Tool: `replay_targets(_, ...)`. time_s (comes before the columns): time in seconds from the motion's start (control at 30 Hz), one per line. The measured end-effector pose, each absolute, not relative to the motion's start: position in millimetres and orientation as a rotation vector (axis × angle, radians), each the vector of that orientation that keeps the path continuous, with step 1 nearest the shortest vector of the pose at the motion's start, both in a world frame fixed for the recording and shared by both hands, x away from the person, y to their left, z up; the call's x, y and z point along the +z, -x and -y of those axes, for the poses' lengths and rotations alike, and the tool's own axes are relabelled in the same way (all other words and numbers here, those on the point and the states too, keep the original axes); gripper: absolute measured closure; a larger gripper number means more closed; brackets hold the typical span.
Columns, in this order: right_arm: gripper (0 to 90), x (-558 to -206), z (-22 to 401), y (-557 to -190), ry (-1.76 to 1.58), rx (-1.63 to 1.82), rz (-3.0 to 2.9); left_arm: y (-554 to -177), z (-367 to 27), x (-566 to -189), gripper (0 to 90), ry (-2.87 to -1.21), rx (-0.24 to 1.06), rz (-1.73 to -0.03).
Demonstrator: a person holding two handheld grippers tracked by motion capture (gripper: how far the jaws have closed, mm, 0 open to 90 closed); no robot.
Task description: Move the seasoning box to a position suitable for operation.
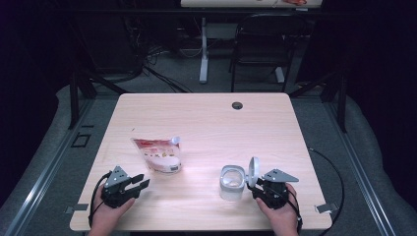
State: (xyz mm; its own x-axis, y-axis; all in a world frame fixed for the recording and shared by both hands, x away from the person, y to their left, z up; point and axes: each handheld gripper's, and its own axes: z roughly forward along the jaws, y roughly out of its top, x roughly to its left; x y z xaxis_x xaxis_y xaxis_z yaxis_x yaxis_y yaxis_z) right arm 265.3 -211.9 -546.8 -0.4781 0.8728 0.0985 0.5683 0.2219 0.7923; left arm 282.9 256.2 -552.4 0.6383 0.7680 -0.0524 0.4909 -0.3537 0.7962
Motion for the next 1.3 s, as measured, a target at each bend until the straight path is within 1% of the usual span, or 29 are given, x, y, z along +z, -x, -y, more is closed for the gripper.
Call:
replay_targets(0.23, 66.1, -548.6, 216.7, -273.4, -1.319, 1.168, -2.147, -283.2, -254.9, -552.8, 65.4, -2.028, 0.42, -0.98)
replay_targets(0.4, 65.0, -549.1, 219.9, -279.0, -1.327, 1.192, -2.153, -283.1, -255.5, -553.1, 65.3, -2.027, 0.423, -0.982)
replay_targets(0.53, 62.3, -549.2, 223.9, -282.8, -1.342, 1.202, -2.143, -282.7, -256.1, -553.1, 65.3, -2.029, 0.423, -0.982)
replay_targets(0.7, 62.3, -548.8, 230.3, -285.2, -1.368, 1.198, -2.133, -282.0, -256.6, -553.1, 65.3, -2.025, 0.423, -0.989)
replay_targets(0.9, 67.2, -548.9, 232.5, -288.8, -1.381, 1.218, -2.12, -282.4, -256.1, -553.2, 65.4, -2.027, 0.423, -0.988)
replay_targets(1.1, 69.9, -549.6, 234.7, -292.9, -1.396, 1.243, -2.111, -282.9, -255.2, -553.6, 65.4, -2.031, 0.424, -0.985)
replay_targets(1.2, 74.5, -550.0, 235.8, -295.4, -1.406, 1.271, -2.106, -282.9, -255.0, -553.4, 65.4, -2.032, 0.426, -0.986)
replay_targets(1.3, 74.8, -549.2, 235.6, -297.9, -1.412, 1.264, -2.11, -283.0, -255.0, -553.4, 65.4, -2.032, 0.425, -0.986)
